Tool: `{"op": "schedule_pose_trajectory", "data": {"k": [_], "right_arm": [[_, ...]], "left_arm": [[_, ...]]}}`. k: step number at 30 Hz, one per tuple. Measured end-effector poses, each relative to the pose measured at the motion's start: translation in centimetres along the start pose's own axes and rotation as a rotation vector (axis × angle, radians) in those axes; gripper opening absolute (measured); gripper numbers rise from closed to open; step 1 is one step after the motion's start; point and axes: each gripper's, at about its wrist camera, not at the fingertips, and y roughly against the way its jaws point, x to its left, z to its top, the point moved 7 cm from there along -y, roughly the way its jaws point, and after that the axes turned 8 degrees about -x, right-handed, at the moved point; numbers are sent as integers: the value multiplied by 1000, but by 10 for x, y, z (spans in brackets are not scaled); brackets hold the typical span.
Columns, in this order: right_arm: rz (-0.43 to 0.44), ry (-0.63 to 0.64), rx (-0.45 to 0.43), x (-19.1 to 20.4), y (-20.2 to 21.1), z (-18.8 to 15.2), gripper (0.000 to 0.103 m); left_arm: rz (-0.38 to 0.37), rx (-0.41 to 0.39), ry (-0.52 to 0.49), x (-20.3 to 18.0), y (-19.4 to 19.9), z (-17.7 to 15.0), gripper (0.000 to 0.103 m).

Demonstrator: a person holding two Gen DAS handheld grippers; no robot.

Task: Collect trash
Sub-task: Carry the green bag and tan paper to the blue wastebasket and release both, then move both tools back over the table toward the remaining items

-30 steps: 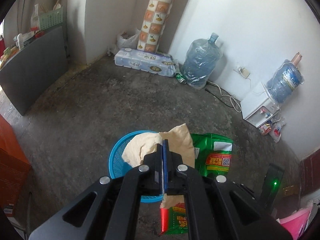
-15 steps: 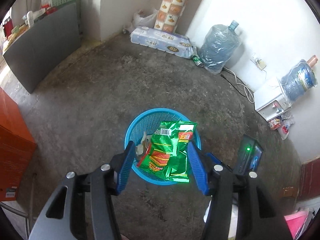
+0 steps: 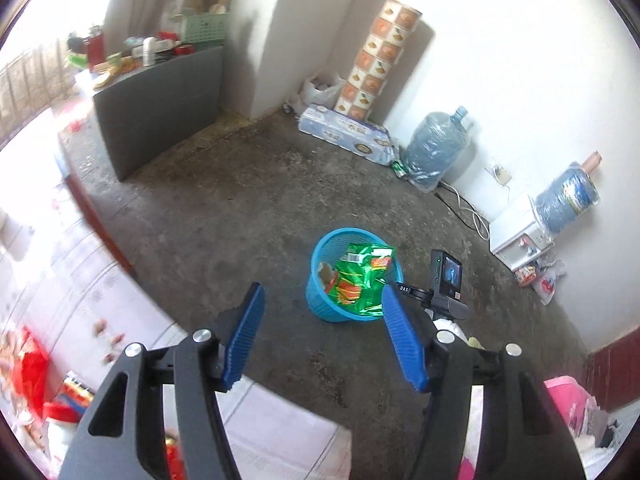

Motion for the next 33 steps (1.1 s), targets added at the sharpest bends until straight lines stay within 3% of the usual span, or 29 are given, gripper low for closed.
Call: {"op": "schedule_pose_trajectory", "data": {"k": [1, 2, 9, 14, 19, 22, 24, 26, 29, 33], "right_arm": [[-37, 12, 37, -2, -17, -1, 10], [-63, 25, 67, -2, -34, -2, 7], [-223, 230, 340, 10, -150, -9, 5], [-370, 328, 518, 5, -211, -21, 5], [-413, 307, 632, -3, -247, -32, 6], [-427, 275, 662, -9, -254, -33, 7], [-421, 250, 654, -8, -251, -29, 18], [-413, 264, 621, -6, -240, -20, 46], [-362, 293, 589, 7, -213, -15, 55], [-268, 302, 487, 16, -164, -5, 57]], "left_arm": [[20, -21, 30, 19, 19, -3, 59], [50, -42, 62, 40, 37, -8, 60], [264, -155, 291, 161, 147, -53, 60], [391, -215, 387, 209, 197, -77, 60], [451, -215, 414, 229, 212, -89, 61], [464, -203, 412, 237, 208, -89, 61], [455, -198, 418, 240, 205, -91, 61], [440, -199, 424, 241, 203, -94, 61], [420, -217, 438, 242, 209, -99, 62], [404, -252, 478, 242, 226, -111, 64]]}}
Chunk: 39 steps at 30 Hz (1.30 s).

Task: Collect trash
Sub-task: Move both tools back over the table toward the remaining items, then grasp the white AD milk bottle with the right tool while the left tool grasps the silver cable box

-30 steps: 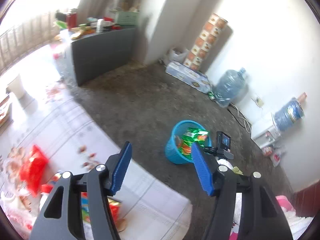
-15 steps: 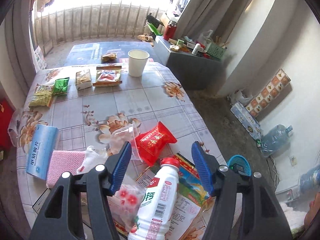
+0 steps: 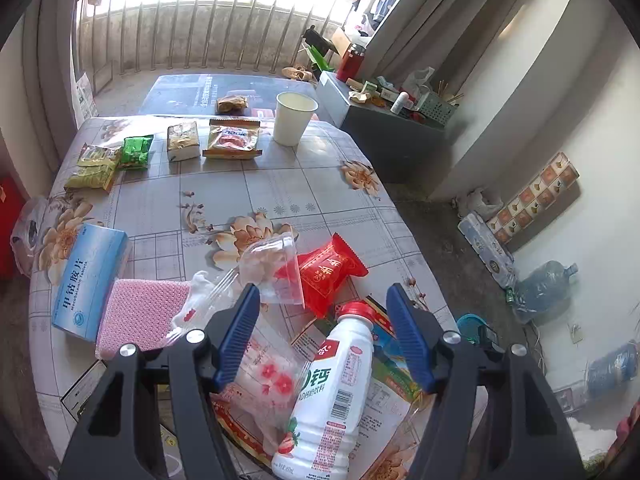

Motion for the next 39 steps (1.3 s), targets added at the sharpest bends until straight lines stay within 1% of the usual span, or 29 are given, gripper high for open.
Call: {"op": "schedule_pose_trajectory", "data": {"k": [4, 5, 8, 10, 11, 14, 16, 18, 19, 22, 24, 26, 28, 30, 32, 34, 35, 36, 38, 39], "right_arm": [[100, -53, -181, -13, 63, -22, 58], [128, -71, -222, -12, 80, -21, 58], [241, -107, -316, -7, 136, -42, 58], [327, -92, -395, 2, 183, -59, 58], [360, -76, -436, 10, 213, -70, 59], [477, -10, -542, 42, 274, -121, 63], [564, 37, -575, 73, 310, -151, 68], [684, 101, -597, 109, 337, -185, 74], [727, 145, -597, 131, 348, -202, 76], [804, 253, -595, 192, 369, -236, 78], [820, 308, -593, 236, 378, -256, 78], [837, 391, -600, 282, 392, -277, 79], [849, 441, -574, 319, 397, -295, 79], [860, 471, -561, 351, 399, -306, 80], [835, 471, -552, 373, 397, -312, 82], [827, 475, -540, 385, 396, -322, 82], [813, 479, -538, 392, 394, -323, 82], [801, 489, -539, 396, 394, -333, 81], [786, 514, -546, 400, 394, -342, 82], [777, 541, -559, 402, 397, -348, 82]], "left_arm": [[0, -39, 36, 15, 29, -7, 66], [4, -52, 44, 20, 38, -9, 67], [22, -94, 69, 37, 65, -18, 72], [44, -106, 83, 50, 78, -27, 76], [59, -102, 93, 57, 83, -34, 77], [119, -84, 116, 77, 89, -59, 80], [162, -63, 144, 90, 87, -79, 82], [206, -38, 190, 103, 78, -101, 84], [231, -25, 217, 109, 72, -112, 84], [336, 1, 301, 125, 55, -139, 84], [430, -10, 347, 133, 50, -150, 84], [482, -48, 379, 140, 46, -153, 84], [524, -60, 401, 145, 41, -154, 84], [569, -74, 395, 148, 36, -153, 86], [602, -72, 392, 152, 28, -155, 88], [605, -74, 381, 154, 23, -157, 91], [602, -85, 368, 154, 23, -157, 91], [591, -82, 352, 154, 23, -157, 91], [531, -65, 318, 152, 23, -158, 91], [503, -60, 299, 151, 25, -159, 88]]}}
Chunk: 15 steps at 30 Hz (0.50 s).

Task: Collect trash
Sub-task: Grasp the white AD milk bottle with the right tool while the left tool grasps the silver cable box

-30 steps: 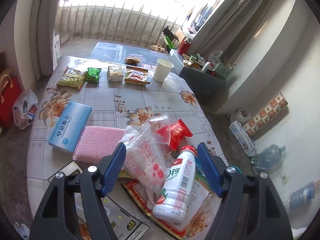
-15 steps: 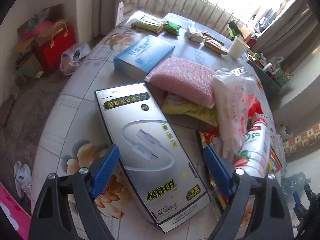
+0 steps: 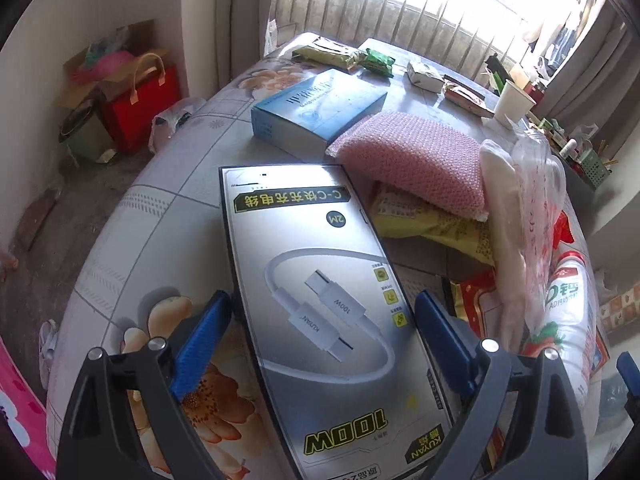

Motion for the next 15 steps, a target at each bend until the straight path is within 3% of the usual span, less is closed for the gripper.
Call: {"op": "schedule_pose_trajectory", "data": {"k": [7, 10, 15], "right_arm": [[-21, 98, 27, 12, -11, -6, 82], [-7, 62, 59, 11, -22, -7, 82], [29, -45, 124, 12, -40, -12, 82]], "left_arm": [[-201, 58, -119, 6, 14, -9, 76], [-237, 99, -70, 17, 14, -11, 76], [-246, 90, 5, 31, 18, -4, 76]]}}
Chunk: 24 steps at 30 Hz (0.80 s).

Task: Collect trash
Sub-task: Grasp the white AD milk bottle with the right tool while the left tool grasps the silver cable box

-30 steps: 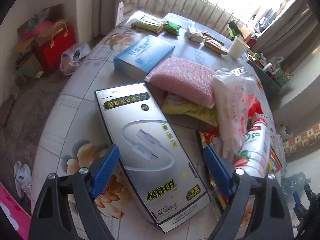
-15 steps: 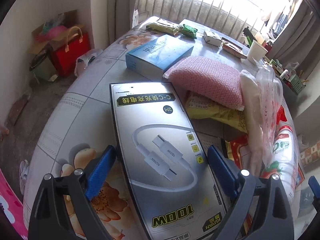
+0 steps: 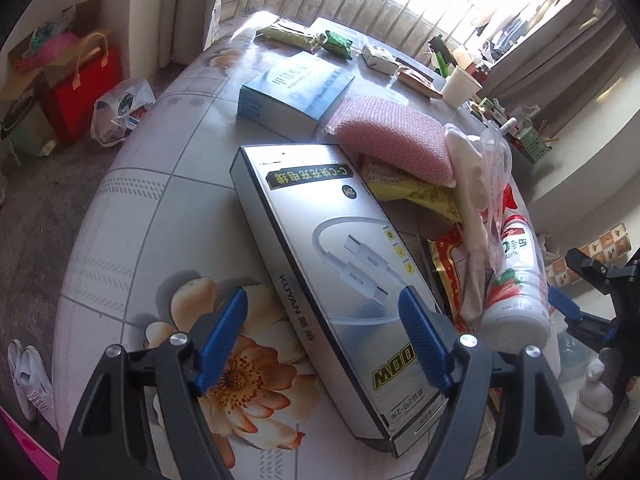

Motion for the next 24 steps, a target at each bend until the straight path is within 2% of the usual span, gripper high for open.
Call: {"op": "schedule_pose_trajectory", "data": {"k": [6, 9, 14, 18, 20, 24], "right_arm": [[-23, -56, 35, -2, -22, 2, 83], [-31, -100, 42, -8, -27, 2, 82], [-44, -132, 75, -15, -34, -4, 67], [-18, -130, 59, -16, -27, -5, 65], [-11, -124, 44, -16, -19, -4, 63], [2, -92, 5, -16, 4, -4, 62]], "left_arm": [[0, -143, -28, 4, 23, 16, 76], [-28, -132, -21, 7, 23, 16, 76], [-60, -86, 23, 7, 14, 11, 76], [-61, -70, 60, 7, 11, 14, 77], [-45, -71, 67, 5, 10, 17, 80], [31, -103, 66, 0, 10, 24, 90]]}}
